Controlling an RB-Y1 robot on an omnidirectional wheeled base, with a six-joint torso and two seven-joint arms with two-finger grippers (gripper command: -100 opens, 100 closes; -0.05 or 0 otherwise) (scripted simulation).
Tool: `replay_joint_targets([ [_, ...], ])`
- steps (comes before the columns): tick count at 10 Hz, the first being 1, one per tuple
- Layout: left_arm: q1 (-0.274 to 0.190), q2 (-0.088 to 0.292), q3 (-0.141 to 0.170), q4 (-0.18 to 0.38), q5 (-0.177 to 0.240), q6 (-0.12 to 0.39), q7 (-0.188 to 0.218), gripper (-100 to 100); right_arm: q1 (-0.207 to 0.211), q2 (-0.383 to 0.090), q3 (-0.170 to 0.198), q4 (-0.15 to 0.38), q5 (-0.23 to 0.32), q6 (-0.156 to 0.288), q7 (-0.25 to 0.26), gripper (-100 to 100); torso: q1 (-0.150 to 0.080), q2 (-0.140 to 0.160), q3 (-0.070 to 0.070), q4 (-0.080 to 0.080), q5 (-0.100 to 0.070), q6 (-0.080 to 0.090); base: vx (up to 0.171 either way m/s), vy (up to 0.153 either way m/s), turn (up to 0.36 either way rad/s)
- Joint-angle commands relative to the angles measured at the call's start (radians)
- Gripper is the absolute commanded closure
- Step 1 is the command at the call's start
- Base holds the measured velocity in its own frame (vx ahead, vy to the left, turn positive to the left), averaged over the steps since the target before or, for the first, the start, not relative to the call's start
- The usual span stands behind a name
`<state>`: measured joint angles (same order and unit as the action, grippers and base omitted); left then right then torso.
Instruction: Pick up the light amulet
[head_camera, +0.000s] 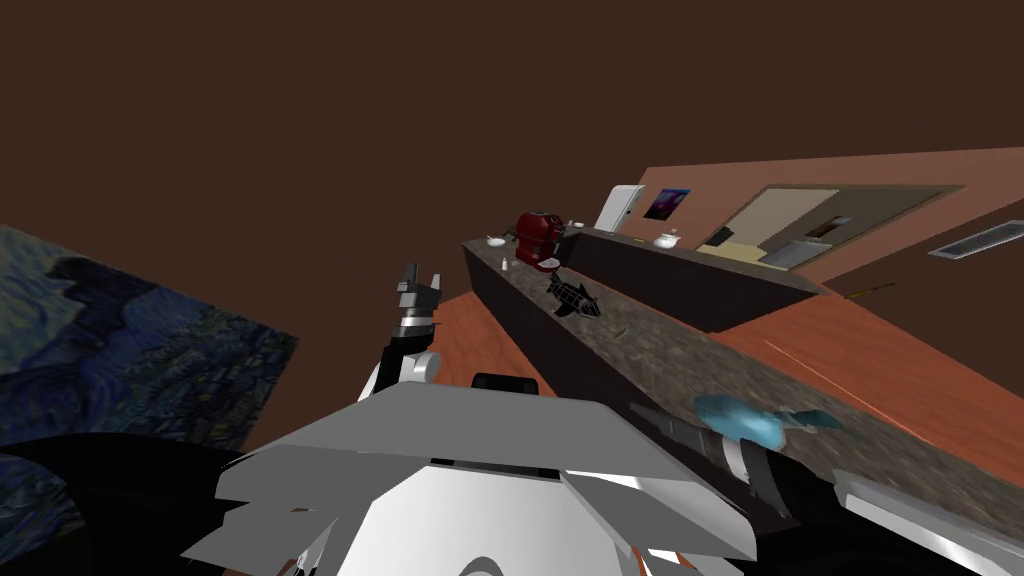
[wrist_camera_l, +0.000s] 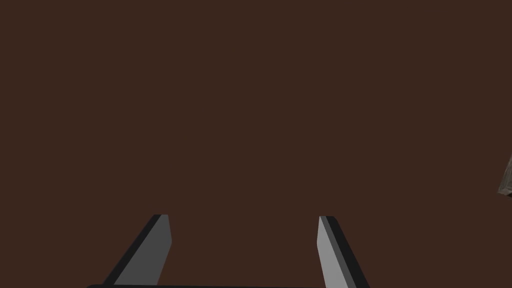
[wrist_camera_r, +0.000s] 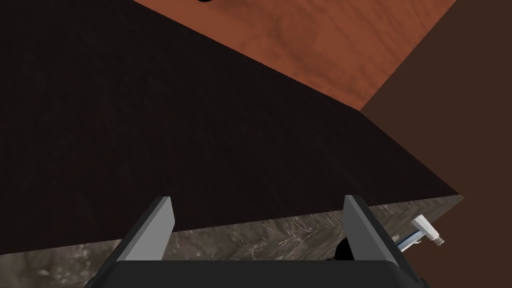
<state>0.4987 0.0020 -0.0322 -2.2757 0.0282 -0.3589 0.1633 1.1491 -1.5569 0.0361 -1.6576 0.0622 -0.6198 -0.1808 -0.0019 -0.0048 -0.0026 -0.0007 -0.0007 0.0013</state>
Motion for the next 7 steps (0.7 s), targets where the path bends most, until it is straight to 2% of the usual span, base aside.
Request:
replay_joint_targets([
  [1,0.0,0.0,0.0,0.0,0.0,0.0,0.0,0,0.023,-0.05,0.007,0.05,0.009,-0.015,0.003,-100,0.0,0.0,0.0,0.0,0.0,0.0,0.031,0.005,0.272],
  [2,0.0,0.0,0.0,0.0,0.0,0.0,0.0,0,0.023,-0.077,0.007,0.058,0.009,-0.015,0.003,-100,0.0,0.0,0.0,0.0,0.0,-0.001,0.027,-0.007,0.118],
  [3,0.0,0.0,0.0,0.0,0.0,0.0,0.0,0,0.052,-0.11,0.003,0.092,0.013,-0.015,0.004,-100,0.0,0.0,0.0,0.0,0.0,0.0,0.038,-0.003,0.198],
  [4,0.0,0.0,0.0,0.0,0.0,0.0,0.0,0,0.052,-0.135,0.003,0.092,0.013,-0.015,0.004,-100,0.0,-0.001,0.0,0.0,0.0,0.0,0.032,-0.011,0.136],
  [5,0.0,0.0,0.0,0.0,0.0,0.0,0.0,0,0.08,-0.166,-0.001,0.124,0.017,-0.016,0.005,-100,0.0,0.0,0.0,0.0,0.0,0.0,0.039,-0.013,0.235],
  [6,0.0,0.0,0.0,0.0,0.0,0.0,0.0,0,0.08,-0.19,-0.001,0.124,0.017,-0.016,0.005,-100,0.0,-0.001,-0.001,0.0,0.0,-0.001,0.035,-0.013,0.109],
  [7,0.0,0.0,0.0,0.0,0.0,0.0,0.0,0,0.108,-0.22,-0.006,0.156,0.021,-0.016,0.007,-100,0.0,-0.001,0.0,0.0,0.0,0.0,0.036,-0.01,0.193],
])
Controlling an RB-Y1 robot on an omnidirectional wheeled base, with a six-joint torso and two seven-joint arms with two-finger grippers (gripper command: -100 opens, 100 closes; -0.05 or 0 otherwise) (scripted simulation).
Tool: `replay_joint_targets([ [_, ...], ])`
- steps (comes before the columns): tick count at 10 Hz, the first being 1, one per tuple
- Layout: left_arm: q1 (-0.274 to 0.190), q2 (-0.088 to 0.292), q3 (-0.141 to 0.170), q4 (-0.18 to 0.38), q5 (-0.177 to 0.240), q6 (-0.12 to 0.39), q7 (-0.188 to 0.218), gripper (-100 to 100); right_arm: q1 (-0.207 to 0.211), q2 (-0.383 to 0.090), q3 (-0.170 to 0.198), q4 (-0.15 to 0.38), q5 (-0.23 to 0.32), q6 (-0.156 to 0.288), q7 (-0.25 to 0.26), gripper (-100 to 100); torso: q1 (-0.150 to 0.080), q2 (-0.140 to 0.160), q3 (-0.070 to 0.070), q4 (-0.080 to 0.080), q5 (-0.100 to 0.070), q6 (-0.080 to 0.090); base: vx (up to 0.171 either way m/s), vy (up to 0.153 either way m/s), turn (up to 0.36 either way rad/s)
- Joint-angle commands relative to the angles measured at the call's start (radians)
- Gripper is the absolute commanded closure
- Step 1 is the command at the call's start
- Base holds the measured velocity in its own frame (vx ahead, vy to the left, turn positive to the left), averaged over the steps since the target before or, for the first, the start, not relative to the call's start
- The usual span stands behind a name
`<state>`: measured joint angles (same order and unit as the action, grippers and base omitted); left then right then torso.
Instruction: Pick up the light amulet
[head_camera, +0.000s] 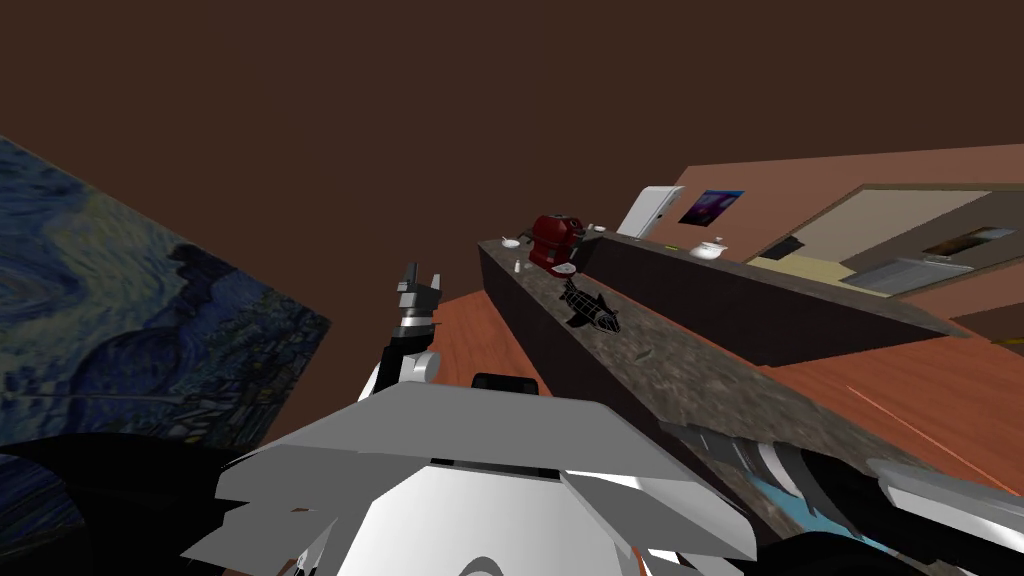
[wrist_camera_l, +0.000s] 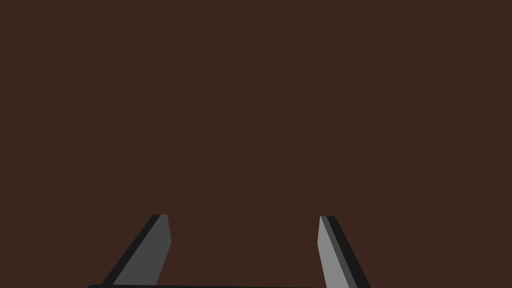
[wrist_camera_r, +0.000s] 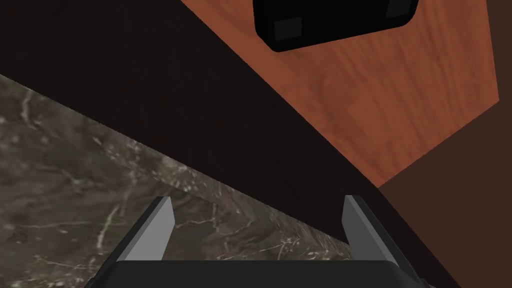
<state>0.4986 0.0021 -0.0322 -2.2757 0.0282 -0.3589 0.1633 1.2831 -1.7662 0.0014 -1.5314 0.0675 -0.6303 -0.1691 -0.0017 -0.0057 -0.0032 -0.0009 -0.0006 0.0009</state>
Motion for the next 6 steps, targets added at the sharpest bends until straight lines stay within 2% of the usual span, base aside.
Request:
replay_joint_targets([
  [1,0.0,0.0,0.0,0.0,0.0,0.0,0.0,0,-0.026,-0.033,0.029,0.03,0.015,-0.005,-0.005,-100,0.0,0.0,0.0,0.0,0.0,0.0,0.034,-0.01,0.112],
  [2,0.0,0.0,0.0,0.0,0.0,0.0,0.0,0,-0.001,-0.071,0.025,0.06,0.019,-0.005,-0.003,-100,0.0,0.0,0.0,0.0,0.0,0.001,0.044,-0.001,0.201],
  [3,0.0,0.0,0.0,0.0,0.0,0.0,0.0,0,-0.001,-0.082,0.025,0.06,0.019,-0.005,-0.003,-100,0.0,0.0,0.0,0.0,0.0,0.0,0.037,-0.009,0.109],
  [4,0.0,0.0,0.0,0.0,0.0,0.0,0.0,0,0.024,-0.119,0.02,0.089,0.023,-0.004,-0.001,-100,0.0,0.0,0.0,0.0,0.0,0.001,0.042,-0.014,0.163],
  [5,0.0,0.0,0.0,0.0,0.0,0.0,0.0,0,0.049,-0.127,0.006,0.089,0.023,-0.004,-0.001,-100,0.0,0.0,0.0,0.0,0.0,0.0,0.036,-0.02,0.106],
  [6,0.0,0.0,0.0,0.0,0.0,0.0,0.0,0,0.024,-0.127,0.02,0.089,0.023,-0.004,-0.001,-100,0.0,0.0,0.0,0.0,0.0,0.001,0.02,-0.011,-0.006],
])
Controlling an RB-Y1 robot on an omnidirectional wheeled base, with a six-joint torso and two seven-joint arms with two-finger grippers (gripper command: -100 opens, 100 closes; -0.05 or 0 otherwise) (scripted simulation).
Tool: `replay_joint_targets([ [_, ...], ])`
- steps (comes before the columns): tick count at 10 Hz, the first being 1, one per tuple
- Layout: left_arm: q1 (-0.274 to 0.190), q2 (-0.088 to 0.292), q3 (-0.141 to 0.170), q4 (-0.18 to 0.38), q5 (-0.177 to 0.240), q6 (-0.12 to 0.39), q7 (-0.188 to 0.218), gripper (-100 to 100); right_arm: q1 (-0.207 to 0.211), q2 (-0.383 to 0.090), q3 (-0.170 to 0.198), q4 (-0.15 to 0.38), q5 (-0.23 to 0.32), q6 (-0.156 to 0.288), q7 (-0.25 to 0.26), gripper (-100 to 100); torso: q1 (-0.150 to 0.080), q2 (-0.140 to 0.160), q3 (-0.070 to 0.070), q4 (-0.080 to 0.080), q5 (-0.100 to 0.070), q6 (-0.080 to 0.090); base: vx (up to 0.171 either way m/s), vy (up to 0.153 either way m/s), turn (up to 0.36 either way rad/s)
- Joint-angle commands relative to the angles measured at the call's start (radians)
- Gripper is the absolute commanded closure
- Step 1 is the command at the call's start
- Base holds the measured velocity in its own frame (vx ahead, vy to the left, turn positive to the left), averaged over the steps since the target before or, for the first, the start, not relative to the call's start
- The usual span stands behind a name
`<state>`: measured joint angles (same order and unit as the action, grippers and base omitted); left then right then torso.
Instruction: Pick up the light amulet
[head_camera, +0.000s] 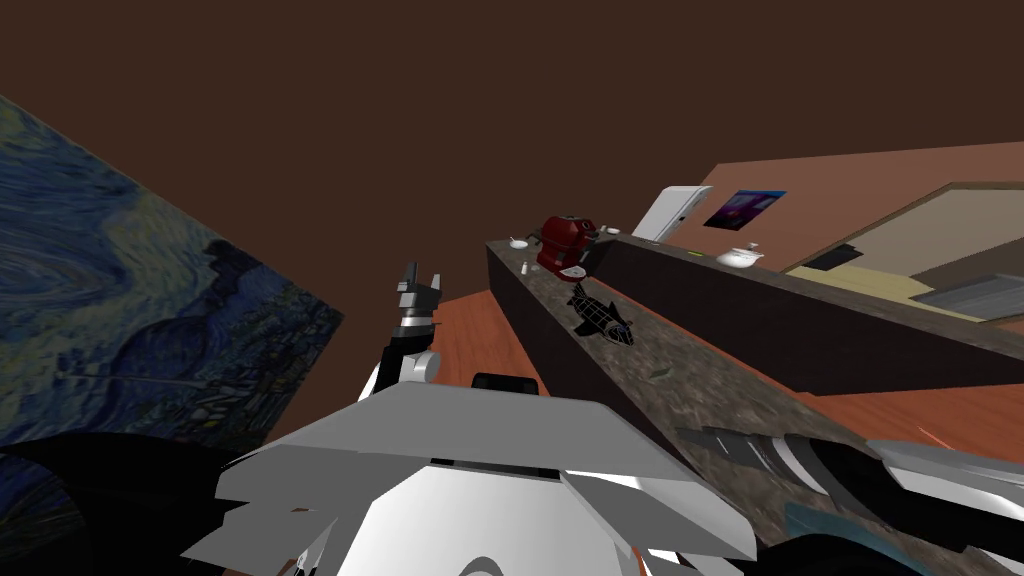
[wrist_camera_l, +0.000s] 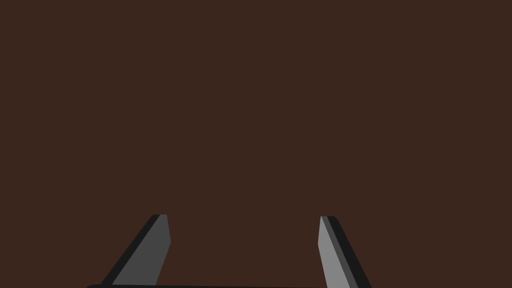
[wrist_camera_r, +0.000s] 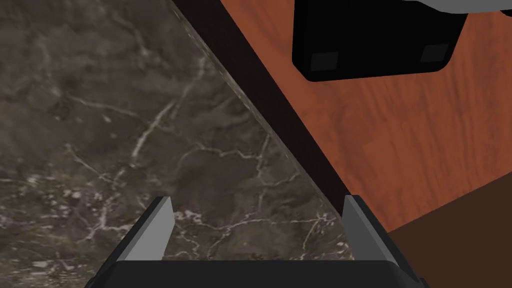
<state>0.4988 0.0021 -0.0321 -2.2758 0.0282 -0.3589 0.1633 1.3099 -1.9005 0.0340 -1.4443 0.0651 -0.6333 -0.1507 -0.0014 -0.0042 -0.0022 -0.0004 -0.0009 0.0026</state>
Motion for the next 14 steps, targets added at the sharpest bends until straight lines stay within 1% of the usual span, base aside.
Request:
replay_joint_targets([
  [1,0.0,0.0,0.0,0.0,0.0,0.0,0.0,0,0.02,-0.035,-0.017,0.029,0.029,0.0,-0.017,-100,0.0,0.0,0.0,0.0,0.0,0.0,0.027,-0.002,0.171],
  [2,0.0,0.0,0.0,0.0,0.0,0.0,0.0,0,-0.003,-0.035,-0.017,0.029,0.029,0.0,-0.017,-100,0.0,0.0,0.0,0.0,0.0,-0.001,0.031,-0.01,0.096],
  [3,0.0,0.0,0.0,0.0,0.0,0.0,0.0,0,-0.03,-0.035,-0.017,0.029,0.06,0.0,-0.022,-100,0.0,-0.001,0.0,0.0,0.0,0.0,0.019,-0.009,-0.019],
  [4,0.0,0.0,0.0,0.0,0.0,0.0,0.0,0,0.041,-0.073,-0.021,0.053,0.032,0.0,-0.015,-100,0.001,0.0,0.0,0.0,0.0,0.0,0.032,-0.012,0.136],
  [5,0.0,0.0,0.0,0.0,0.0,0.0,0.0,0,0.075,-0.073,-0.077,0.053,0.032,0.0,-0.015,-100,0.0,-0.001,0.0,0.0,0.0,-0.001,0.032,-0.016,0.088],
  [6,0.0,0.0,0.0,0.0,0.0,0.0,0.0,0,0.067,-0.073,-0.068,0.053,0.032,0.0,-0.015,-100,0.0,-0.001,0.0,0.0,0.0,0.0,0.015,-0.008,0.009],
  [7,0.0,0.0,0.0,0.0,0.0,0.0,0.0,0,0.041,-0.073,-0.035,0.053,0.032,0.0,-0.015,-100,0.0,0.0,0.0,0.0,0.0,0.0,0.0,0.0,0.0],
  [8,0.0,0.0,0.0,0.0,0.0,0.0,0.0,0,0.041,-0.073,-0.021,0.053,0.032,0.0,-0.015,-100,0.001,0.002,0.001,0.0,0.0,0.0,0.0,0.0,0.0],
  [9,0.0,0.0,0.0,0.0,0.0,0.0,0.0,0,0.06,-0.108,-0.025,0.075,0.035,0.001,-0.013,-100,0.001,0.002,0.001,0.001,0.0,0.0,0.021,-0.002,0.155],
  [11,0.0,0.0,0.0,0.0,0.0,0.0,0.0,0,0.06,-0.108,-0.025,0.075,0.035,0.001,-0.013,-100,0.0,0.0,0.0,0.0,0.0,0.0,0.025,-0.012,0.036],
  [14,0.0,0.0,0.0,0.0,0.0,0.0,0.0,0,0.103,-0.187,-0.035,0.125,0.042,0.003,-0.008,-100,0.0,-0.002,-0.001,0.0,0.0,-0.001,0.043,-0.013,0.151],
])
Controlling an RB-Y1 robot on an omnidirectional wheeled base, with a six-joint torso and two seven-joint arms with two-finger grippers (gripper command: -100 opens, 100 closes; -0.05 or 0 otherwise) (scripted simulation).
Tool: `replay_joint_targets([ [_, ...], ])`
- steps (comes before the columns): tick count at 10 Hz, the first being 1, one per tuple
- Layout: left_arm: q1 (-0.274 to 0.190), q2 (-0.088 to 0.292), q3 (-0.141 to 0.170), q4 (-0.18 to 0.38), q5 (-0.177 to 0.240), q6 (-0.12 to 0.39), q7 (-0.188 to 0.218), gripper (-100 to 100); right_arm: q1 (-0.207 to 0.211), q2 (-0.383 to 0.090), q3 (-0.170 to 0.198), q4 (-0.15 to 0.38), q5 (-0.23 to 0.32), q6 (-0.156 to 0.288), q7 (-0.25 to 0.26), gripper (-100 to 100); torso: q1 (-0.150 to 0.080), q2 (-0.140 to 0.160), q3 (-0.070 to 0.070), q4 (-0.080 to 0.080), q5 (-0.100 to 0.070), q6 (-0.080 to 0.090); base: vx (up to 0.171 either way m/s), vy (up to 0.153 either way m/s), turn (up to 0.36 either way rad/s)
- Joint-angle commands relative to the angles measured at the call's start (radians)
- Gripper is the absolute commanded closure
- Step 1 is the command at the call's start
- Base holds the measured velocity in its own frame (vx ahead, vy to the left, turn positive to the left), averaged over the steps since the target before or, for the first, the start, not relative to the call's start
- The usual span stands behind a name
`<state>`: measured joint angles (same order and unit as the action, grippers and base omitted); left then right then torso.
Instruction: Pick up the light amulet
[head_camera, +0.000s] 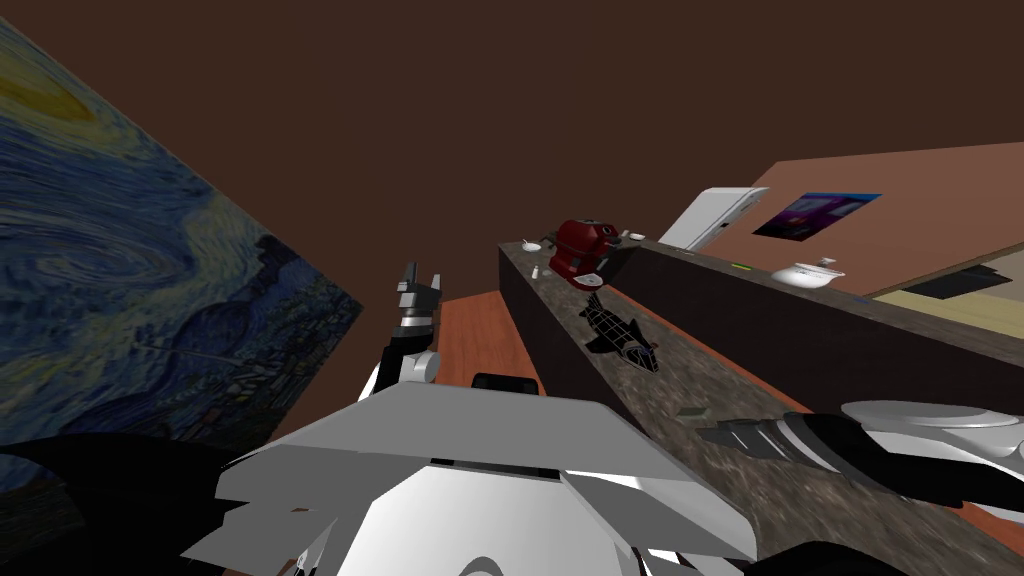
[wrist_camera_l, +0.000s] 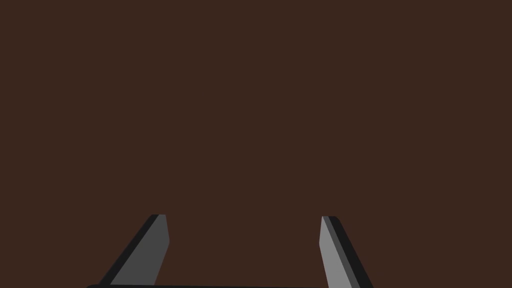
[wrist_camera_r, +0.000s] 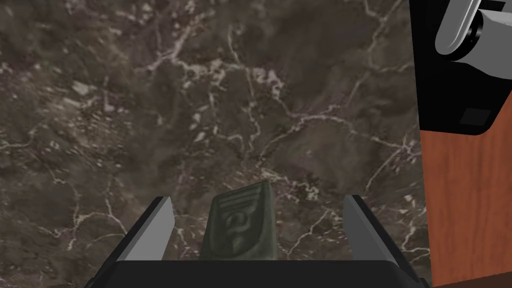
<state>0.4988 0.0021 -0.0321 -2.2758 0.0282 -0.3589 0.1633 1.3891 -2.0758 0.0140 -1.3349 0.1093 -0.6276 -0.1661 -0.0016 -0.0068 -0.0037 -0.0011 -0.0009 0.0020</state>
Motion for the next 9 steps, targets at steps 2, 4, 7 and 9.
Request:
replay_joint_targets([
  [2,0.0,0.0,0.0,0.0,0.0,0.0,0.0,0,0.033,-0.029,-0.018,0.025,0.0,-0.003,0.009,-100,0.001,0.0,0.0,0.0,0.0,0.0,0.043,-0.008,0.065],
  [4,0.0,0.0,0.0,0.0,0.0,0.0,0.0,0,0.035,-0.027,-0.021,0.025,-0.001,-0.003,0.008,0,0.001,0.003,0.002,0.001,0.0,0.001,0.006,-0.001,-0.001],
  [7,0.0,0.0,0.0,0.0,0.0,0.0,0.0,0,0.071,-0.044,-0.047,-0.044,-0.021,0.076,-0.003,-100,-0.001,0.006,0.004,0.002,0.0,0.001,-0.025,-0.04,0.043],
  [9,0.0,0.0,0.0,0.0,0.0,0.0,0.0,0,0.089,-0.052,-0.06,-0.079,-0.031,0.115,-0.009,-100,-0.002,0.006,0.004,0.002,-0.001,0.001,-0.027,-0.046,0.037],
])
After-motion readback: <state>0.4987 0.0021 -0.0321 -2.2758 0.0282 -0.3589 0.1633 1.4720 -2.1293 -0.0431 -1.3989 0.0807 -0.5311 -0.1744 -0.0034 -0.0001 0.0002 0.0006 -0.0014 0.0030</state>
